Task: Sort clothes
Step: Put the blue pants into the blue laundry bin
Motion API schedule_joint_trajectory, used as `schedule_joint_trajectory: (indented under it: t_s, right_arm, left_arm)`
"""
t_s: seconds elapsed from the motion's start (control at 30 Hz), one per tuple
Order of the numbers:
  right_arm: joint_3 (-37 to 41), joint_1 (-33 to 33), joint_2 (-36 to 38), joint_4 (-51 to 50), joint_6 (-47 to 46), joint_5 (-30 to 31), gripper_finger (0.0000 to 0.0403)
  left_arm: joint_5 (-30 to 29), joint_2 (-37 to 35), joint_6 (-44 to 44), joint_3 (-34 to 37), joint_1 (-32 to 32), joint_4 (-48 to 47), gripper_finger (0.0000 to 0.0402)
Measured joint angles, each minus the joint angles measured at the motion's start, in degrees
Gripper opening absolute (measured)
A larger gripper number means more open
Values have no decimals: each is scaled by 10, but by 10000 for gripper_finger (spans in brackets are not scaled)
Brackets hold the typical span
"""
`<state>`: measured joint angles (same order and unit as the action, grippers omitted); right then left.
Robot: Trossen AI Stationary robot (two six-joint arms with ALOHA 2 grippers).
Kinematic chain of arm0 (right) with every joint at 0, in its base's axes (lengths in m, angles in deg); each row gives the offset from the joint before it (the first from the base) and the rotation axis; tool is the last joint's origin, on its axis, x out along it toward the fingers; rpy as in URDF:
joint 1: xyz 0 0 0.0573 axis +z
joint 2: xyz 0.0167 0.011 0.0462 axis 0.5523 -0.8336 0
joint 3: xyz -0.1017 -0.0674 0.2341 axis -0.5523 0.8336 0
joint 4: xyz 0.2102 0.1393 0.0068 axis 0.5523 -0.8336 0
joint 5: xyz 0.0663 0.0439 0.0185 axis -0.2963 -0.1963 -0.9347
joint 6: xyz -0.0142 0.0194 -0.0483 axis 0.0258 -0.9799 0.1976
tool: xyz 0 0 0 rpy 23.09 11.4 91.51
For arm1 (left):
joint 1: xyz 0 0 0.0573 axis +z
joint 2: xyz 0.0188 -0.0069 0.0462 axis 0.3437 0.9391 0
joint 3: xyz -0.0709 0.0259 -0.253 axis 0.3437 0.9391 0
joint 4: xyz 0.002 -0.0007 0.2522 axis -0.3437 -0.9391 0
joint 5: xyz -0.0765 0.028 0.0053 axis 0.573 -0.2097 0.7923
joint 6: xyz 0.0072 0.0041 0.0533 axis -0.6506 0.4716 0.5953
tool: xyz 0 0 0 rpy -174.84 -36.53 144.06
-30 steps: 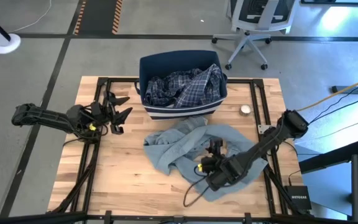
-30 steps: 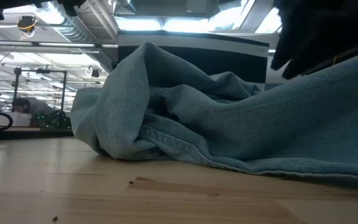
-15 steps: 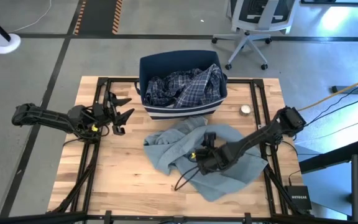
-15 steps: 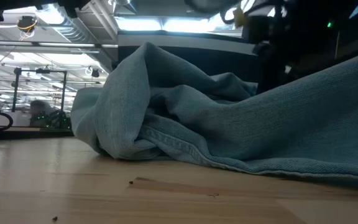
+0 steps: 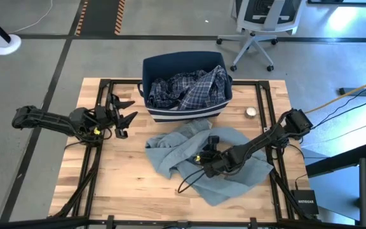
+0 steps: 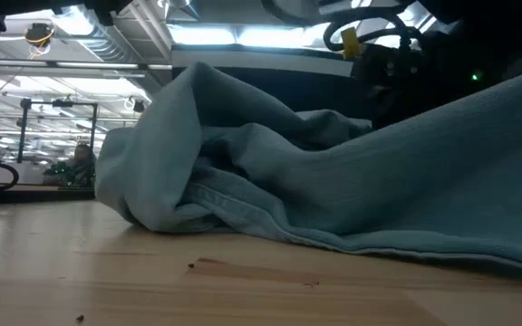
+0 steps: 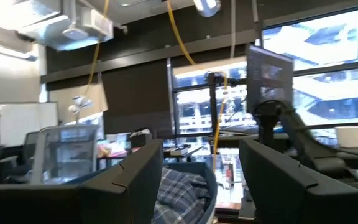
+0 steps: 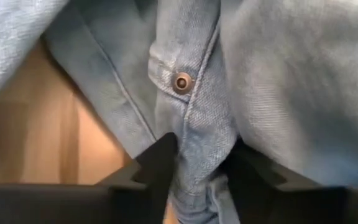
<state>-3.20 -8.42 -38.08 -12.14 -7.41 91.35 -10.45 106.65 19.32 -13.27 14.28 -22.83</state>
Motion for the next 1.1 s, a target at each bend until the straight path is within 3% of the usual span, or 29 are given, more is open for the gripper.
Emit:
schedule_joint_trajectory:
  t_s: [0.17, 0.23, 0.53, 0.7, 0.83, 0.97, 1.1]
  right_arm:
    - [28, 0, 0, 69, 0, 8, 47]
    - [34, 3, 0, 88, 2, 18, 23]
    - [35, 8, 0, 112, 55, 36, 55]
    - [35, 8, 0, 120, 79, 44, 27]
    - [34, 8, 0, 132, 88, 40, 33]
    - [26, 8, 0, 134, 90, 27, 51]
    - [19, 8, 0, 134, 99, 24, 45]
  left_arm:
    - [35, 10, 5, -1, 0, 2, 208]
    - [36, 18, -2, -10, -1, 1, 208]
    - [33, 119, 34, -108, -21, -52, 208]
    - [32, 208, 26, -243, -20, -220, 208]
    - [32, 284, -13, -336, -20, -379, 208]
    - [32, 354, -49, -381, -20, -486, 208]
    - [32, 406, -88, -386, -20, -493, 208]
